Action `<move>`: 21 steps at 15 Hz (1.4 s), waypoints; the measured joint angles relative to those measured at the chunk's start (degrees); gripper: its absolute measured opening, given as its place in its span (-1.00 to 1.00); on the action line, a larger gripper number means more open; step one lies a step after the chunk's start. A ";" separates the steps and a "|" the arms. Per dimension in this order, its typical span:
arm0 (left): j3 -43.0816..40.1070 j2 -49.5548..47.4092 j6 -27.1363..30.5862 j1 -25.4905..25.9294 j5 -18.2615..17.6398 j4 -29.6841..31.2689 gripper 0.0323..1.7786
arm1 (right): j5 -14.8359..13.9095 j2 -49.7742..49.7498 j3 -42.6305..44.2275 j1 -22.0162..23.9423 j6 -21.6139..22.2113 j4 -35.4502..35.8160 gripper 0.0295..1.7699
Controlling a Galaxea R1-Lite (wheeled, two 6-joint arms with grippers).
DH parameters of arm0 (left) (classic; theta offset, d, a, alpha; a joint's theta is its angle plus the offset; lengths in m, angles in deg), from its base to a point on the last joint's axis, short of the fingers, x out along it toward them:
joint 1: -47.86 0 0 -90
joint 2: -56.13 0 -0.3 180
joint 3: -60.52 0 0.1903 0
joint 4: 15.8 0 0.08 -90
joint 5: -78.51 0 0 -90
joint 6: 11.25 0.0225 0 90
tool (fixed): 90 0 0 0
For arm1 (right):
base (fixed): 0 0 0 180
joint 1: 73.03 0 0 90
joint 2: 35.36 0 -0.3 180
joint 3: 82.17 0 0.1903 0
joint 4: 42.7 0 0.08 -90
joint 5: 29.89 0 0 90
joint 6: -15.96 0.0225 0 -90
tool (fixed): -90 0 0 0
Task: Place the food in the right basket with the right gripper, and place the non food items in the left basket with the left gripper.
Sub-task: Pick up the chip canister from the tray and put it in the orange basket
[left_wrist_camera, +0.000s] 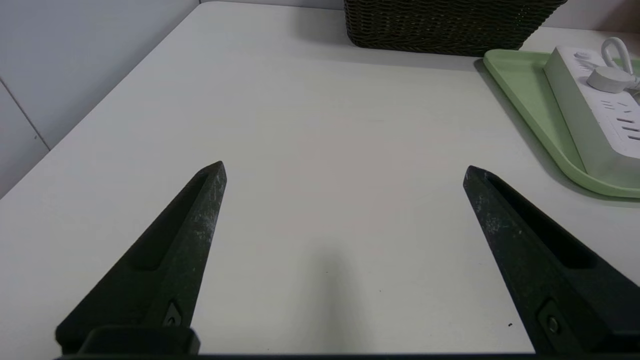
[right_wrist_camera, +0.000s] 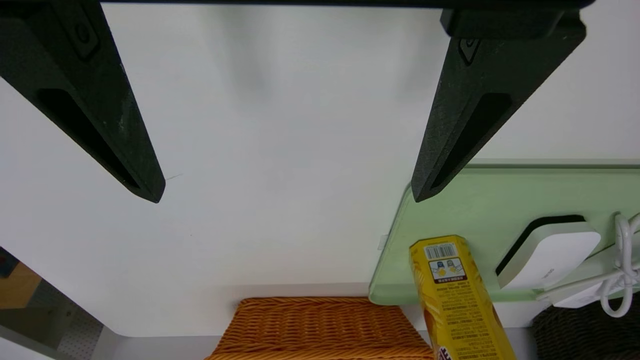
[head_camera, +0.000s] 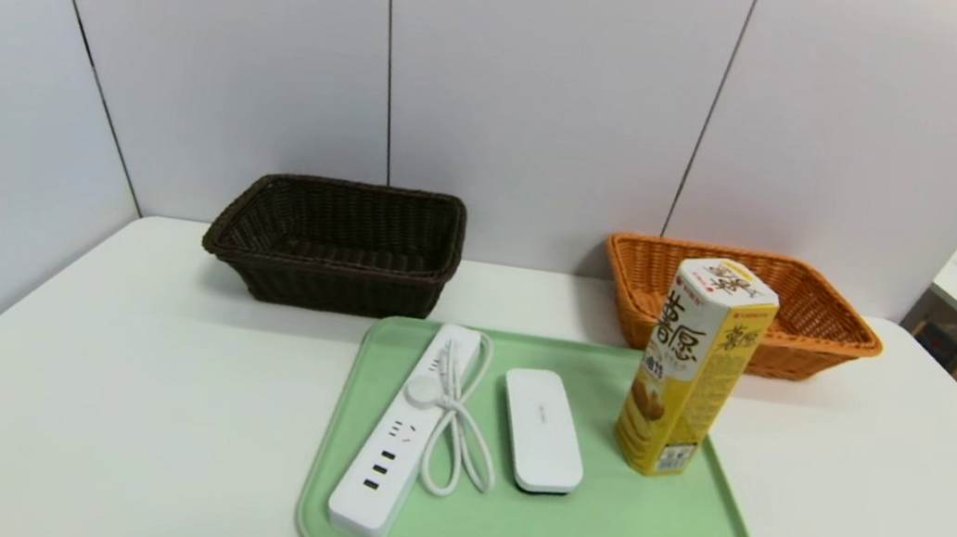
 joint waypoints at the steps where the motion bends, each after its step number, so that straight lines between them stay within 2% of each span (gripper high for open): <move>1: 0.00 0.00 -0.01 0.00 -0.02 0.00 0.90 | 0.01 0.00 0.00 0.00 -0.02 0.04 0.92; 7: 0.30 0.00 0.24 -0.02 0.04 -0.15 0.90 | -0.45 0.00 0.00 0.00 0.59 0.15 0.92; 10: 6.78 0.00 2.84 -0.02 -0.46 -2.69 0.90 | 0.11 0.07 4.08 0.00 0.61 -0.41 0.92; 14: 21.22 3.60 4.21 0.04 -1.58 -10.11 0.90 | 3.84 4.75 19.96 0.00 -1.56 -8.00 0.92; 21: 50.32 28.32 5.02 0.44 -2.44 -10.85 0.90 | 13.26 25.17 42.28 0.00 -4.67 -9.68 0.92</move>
